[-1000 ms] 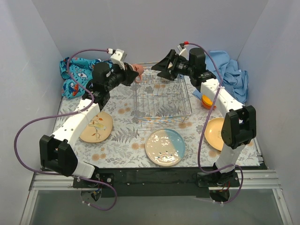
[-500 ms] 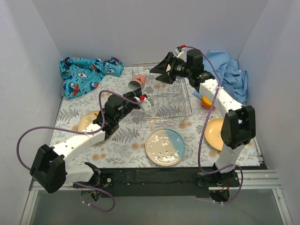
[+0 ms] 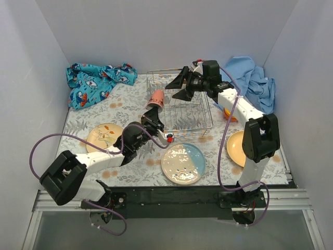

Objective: Load the mixed dishes into the dish rack

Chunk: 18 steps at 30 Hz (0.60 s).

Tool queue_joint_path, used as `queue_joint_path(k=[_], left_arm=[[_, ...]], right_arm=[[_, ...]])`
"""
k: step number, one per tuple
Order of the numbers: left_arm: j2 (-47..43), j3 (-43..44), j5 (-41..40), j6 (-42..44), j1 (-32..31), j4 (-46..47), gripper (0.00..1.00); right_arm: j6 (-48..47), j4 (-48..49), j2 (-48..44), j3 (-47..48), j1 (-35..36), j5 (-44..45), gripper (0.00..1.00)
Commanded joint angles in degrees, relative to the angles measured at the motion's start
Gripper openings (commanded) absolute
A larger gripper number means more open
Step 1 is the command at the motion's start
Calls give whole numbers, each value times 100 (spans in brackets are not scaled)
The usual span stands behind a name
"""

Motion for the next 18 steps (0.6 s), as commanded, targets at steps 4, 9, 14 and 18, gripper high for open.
queue_joint_path(k=[4, 9, 14, 18], left_arm=[[348, 195, -368, 844, -61, 1244, 0], [419, 231, -351, 844, -149, 1094, 0], [516, 301, -351, 853, -236, 1181, 0], [507, 310, -395, 792, -324, 1129, 0]], right_arm=[[47, -591, -18, 283, 270, 340, 82], [232, -424, 70, 450, 402, 349, 82], [258, -362, 211, 609, 508, 367, 81], [241, -309, 360, 688, 516, 376, 79]])
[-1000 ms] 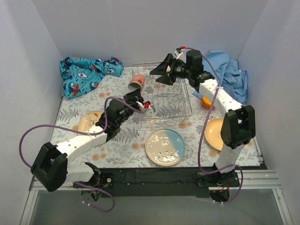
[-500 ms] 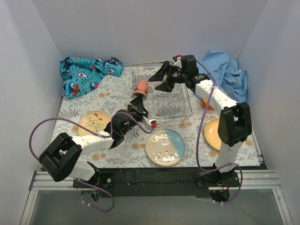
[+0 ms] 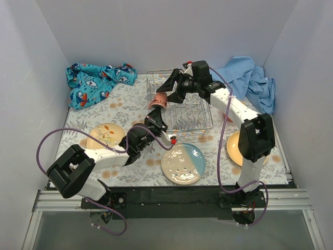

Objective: Load the mixed dishes into the dish rack

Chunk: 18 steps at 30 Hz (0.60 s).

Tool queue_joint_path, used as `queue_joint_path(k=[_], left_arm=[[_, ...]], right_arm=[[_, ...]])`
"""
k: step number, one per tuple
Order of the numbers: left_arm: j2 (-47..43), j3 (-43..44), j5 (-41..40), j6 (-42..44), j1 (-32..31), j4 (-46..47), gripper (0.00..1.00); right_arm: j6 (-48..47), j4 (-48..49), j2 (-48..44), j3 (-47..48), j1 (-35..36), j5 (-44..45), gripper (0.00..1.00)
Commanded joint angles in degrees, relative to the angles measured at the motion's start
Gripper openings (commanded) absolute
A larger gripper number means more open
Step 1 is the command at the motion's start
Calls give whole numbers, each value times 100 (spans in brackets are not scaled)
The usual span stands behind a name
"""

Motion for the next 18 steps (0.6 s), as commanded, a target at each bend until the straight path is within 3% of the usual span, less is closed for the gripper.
queue_joint_path(k=[1, 6, 11, 13, 18], left_arm=[[-94, 251, -45, 125, -97, 469, 0], [-68, 242, -115, 72, -106, 477, 0], [-112, 180, -177, -155, -115, 531, 3], [-331, 172, -291, -383, -123, 303, 18], [-1489, 110, 182, -1585, -158, -1593, 67]], right_arm=[[29, 187, 234, 307, 22, 41, 77], [-94, 169, 225, 299, 22, 23, 64], [-375, 694, 225, 132, -4, -143, 40], [-524, 1255, 304, 210, -48, -318, 30], [-1129, 1690, 690, 720, -197, -416, 21]])
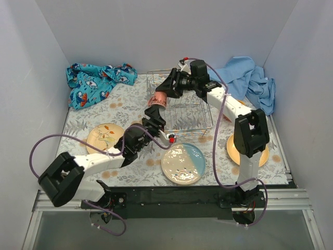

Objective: Load the mixed dishes into the dish rack

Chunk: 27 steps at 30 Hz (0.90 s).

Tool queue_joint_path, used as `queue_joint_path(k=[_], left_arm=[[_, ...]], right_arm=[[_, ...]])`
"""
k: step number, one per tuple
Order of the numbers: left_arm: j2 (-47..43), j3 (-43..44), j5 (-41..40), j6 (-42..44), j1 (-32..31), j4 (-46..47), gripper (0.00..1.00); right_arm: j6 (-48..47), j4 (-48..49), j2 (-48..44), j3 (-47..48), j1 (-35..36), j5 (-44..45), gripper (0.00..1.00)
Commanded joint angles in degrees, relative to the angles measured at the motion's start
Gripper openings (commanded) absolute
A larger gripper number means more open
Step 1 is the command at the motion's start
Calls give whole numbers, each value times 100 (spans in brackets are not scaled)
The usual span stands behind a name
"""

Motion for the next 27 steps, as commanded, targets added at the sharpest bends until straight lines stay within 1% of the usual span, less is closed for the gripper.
queue_joint_path(k=[1, 2, 3, 4, 5, 6, 7, 8, 9, 10, 11, 12, 15, 16, 20, 22, 24, 27], left_arm=[[-1624, 125, 519, -1201, -73, -1603, 69], [-1935, 204, 991, -1481, -73, -2591, 71], [-2269, 326, 1561, -1971, -73, -3219, 73], [-2924, 458, 2011, -2107, -56, -3904, 75], [-3166, 572, 2702, -2178, -56, -4868, 76], [-3438, 556, 2883, -2440, -73, -5121, 83], [-3667, 539, 3033, -2607, -82, -5306, 84], [-4035, 538, 3183, -2705, -82, -5769, 85], [-4152, 565, 3271, -2732, -91, -6017, 85], [-4231, 565, 3211, -2784, -91, -6185, 85], [-4336, 556, 3123, -2889, -91, -6317, 86], [-4346, 539, 2835, -2986, -82, -6336, 86], [-4233, 556, 2334, -3373, -91, -6354, 86], [-4197, 591, 2262, -3504, -82, -6363, 86], [-4039, 696, 2068, -4145, -91, -6415, 87], [-4012, 688, 2024, -4278, -91, -6424, 87], [-3995, 662, 1998, -4454, -82, -6415, 90], [-3968, 609, 1848, -4656, -91, -6363, 90]], right_arm=[[-703, 979, 295, 696, -195, -187, 20], [-799, 997, 426, 915, -204, -169, 20], [-1070, 1023, 488, 1047, -221, -143, 20], [-1212, 1111, 611, 1162, -230, -56, 20], [-1422, 1181, 664, 1354, -230, -2, 20], [-1825, 1243, 708, 1435, -230, 76, 20], [-2072, 1391, 769, 1514, -230, 242, 20], [-2275, 1489, 901, 1593, -230, 322, 20], [-2442, 1577, 980, 1768, -230, 393, 20], [-2809, 1699, 1059, 1865, -239, 559, 20], [-2952, 1779, 1208, 1944, -239, 630, 20], [-3110, 1858, 1270, 2076, -230, 718, 20], [-3577, 2323, 1490, 2165, -230, 1122, 20], [-3665, 2629, 1586, 2165, -230, 1288, 21], [-4270, 3237, 1894, 2261, -221, 1913, 21], [-4447, 3570, 2148, 2393, -204, 2307, 22], [-4683, 3800, 2325, 2490, -160, 2493, 22], [-4991, 4055, 2650, 2701, -108, 2740, 24]])
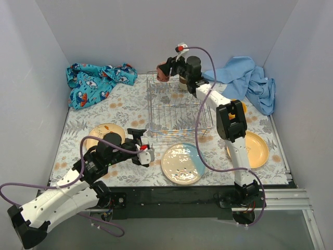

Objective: Load the mixed dishes into the dish rack

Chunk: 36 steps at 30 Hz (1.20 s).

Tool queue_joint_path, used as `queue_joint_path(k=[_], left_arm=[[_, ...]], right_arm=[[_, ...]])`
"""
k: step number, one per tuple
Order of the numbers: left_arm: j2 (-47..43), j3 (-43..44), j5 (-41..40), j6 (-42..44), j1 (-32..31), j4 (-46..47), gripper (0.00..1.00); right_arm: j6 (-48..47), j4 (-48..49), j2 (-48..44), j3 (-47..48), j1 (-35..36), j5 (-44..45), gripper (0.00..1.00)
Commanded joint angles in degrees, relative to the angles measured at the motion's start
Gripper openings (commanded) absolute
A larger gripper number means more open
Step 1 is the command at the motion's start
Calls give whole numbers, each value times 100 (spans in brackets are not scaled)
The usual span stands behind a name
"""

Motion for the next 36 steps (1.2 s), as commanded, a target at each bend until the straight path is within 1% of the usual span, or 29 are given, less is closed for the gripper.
queue_joint_path(k=[1, 10, 11, 17, 23, 29, 33, 36], left_arm=[[8, 38, -276, -556, -4, -40, 90], [34, -111, -575, -882, -4, 145, 90], [43, -137, -584, -917, -4, 189, 90], [60, -252, -742, -1084, -4, 374, 90], [78, -357, -760, -1207, -4, 470, 90], [52, -383, -743, -1392, -4, 462, 89], [34, -463, -681, -1410, 5, 488, 89], [60, -507, -655, -1444, -4, 584, 88]], right_arm=[[-752, 1240, 329, 557, 107, 657, 24], [-1148, 1303, 743, 584, 177, 965, 24], [-1331, 1303, 761, 566, 177, 982, 24], [-1578, 1408, 691, 206, 212, 886, 23], [-1957, 1873, 401, -488, 195, 517, 18], [-1791, 2234, -152, -1032, 125, 96, 17], [-1729, 2322, -451, -1200, 107, -361, 13], [-1746, 2322, -452, -1157, 72, -643, 11]])
